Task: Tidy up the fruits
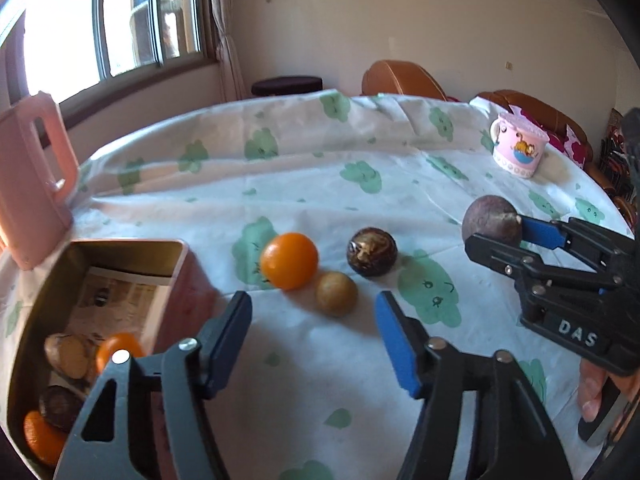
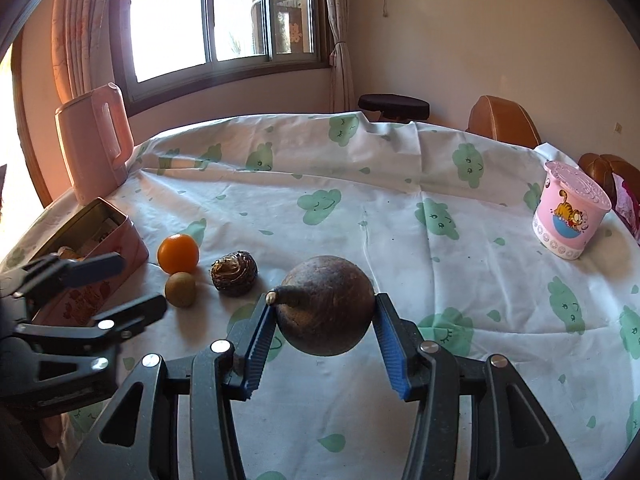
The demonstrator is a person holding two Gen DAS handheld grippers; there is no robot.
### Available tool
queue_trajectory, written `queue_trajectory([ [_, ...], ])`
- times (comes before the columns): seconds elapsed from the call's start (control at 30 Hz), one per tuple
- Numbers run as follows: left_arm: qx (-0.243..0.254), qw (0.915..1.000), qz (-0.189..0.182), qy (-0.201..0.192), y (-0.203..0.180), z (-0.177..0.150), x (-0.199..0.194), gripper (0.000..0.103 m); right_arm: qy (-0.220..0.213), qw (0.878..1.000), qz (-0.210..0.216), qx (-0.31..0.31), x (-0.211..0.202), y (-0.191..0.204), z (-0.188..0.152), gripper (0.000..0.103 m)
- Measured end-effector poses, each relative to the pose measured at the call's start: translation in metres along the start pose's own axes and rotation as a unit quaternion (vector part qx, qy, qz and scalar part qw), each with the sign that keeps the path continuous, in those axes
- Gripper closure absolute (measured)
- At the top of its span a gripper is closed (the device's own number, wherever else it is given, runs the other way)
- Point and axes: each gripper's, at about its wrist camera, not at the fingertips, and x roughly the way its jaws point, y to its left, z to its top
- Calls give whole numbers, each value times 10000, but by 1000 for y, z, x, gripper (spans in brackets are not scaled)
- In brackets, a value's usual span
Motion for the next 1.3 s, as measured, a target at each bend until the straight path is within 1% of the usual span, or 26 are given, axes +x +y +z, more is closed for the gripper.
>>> queue_trajectory([
  [0.03, -33, 9999, -56, 79, -1, 1, 4, 40, -4, 10000, 10, -2, 0, 0, 0, 52],
  [0.1, -19, 9998, -111, 192, -6, 2, 11, 44, -9, 10000, 21, -23, -1, 1, -1, 52],
  [0.23, -74, 9991, -195, 361, -10, 5, 23, 48, -4, 10000, 42, -46, 0, 2, 0, 52],
  [0.27, -75, 9989, -228, 403, -10, 5, 25, 55, 1, 10000, 56, -48, 0, 2, 0, 52],
  [0.3, -85, 9986, -277, 450, -10, 6, 28, 65, 16, 10000, 60, -50, 0, 2, -1, 52],
  [0.33, -94, 9981, -327, 506, -10, 6, 30, 71, 30, 10000, 59, -55, 1, 3, -1, 52],
  [0.37, -109, 9980, -355, 510, -10, 6, 31, 74, 38, 10000, 63, -63, 1, 3, -1, 52],
  [0.47, -165, 9978, -443, 459, -7, 6, 29, 75, -14, 9999, 74, -83, -1, 4, -1, 52],
  [0.6, -166, 9983, -464, 323, -6, 6, 23, 75, -107, 9999, 93, -98, -4, 4, -2, 52],
  [0.8, -130, 9989, -443, 77, -7, 7, 13, 75, -249, 9995, 107, -190, -10, 7, -2, 52],
  [1.3, -57, 9989, -342, -317, -10, 6, -1, 75, -581, 9979, 120, -266, -21, 8, -3, 52],
])
